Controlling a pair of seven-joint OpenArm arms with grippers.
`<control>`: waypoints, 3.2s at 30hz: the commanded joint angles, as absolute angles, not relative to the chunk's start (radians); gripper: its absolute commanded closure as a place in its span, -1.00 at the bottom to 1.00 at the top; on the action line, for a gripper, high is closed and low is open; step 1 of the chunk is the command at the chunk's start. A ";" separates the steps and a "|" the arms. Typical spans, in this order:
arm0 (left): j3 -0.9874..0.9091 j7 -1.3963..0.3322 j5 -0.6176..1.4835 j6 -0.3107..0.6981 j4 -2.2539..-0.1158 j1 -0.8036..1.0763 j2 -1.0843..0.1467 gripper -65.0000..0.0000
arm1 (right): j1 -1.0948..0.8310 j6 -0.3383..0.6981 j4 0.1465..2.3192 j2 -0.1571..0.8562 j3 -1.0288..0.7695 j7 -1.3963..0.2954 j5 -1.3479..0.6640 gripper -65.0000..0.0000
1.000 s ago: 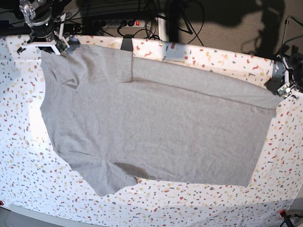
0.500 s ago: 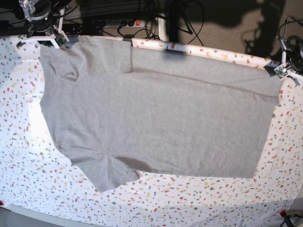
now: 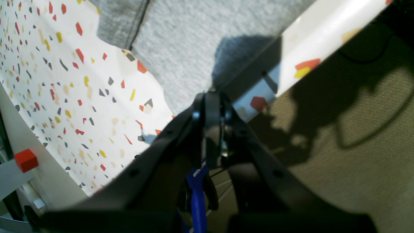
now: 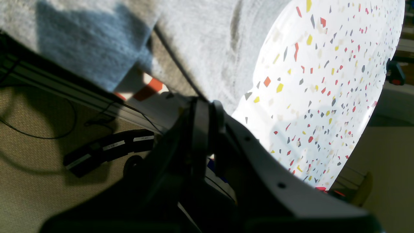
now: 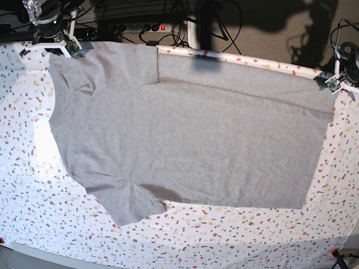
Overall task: Fold the T-shirt properly
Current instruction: 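Pull the shirt edge taut and flatten it with both grippers, then move both grippers to the shirt's side edges near the sleeves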
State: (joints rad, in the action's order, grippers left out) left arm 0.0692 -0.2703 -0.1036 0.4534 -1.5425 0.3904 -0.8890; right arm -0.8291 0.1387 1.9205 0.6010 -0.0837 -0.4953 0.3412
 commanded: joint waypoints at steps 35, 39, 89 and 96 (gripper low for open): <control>0.058 -0.415 -0.091 0.263 -1.630 0.413 -0.994 0.36 | -0.831 0.088 2.088 0.615 -0.117 -0.539 0.284 0.16; 0.058 -0.385 -0.041 0.181 -1.633 0.407 -1.045 0.36 | -0.828 0.088 2.088 0.615 -0.176 -0.538 0.266 0.16; 0.059 0.107 0.041 0.446 -0.097 -0.899 -0.456 0.37 | 0.121 0.480 1.360 0.476 -0.273 -0.699 -0.379 0.16; 0.059 0.155 0.041 0.412 -0.097 -0.894 -0.435 0.37 | 0.121 0.480 1.360 0.476 -0.273 -0.715 -0.378 0.16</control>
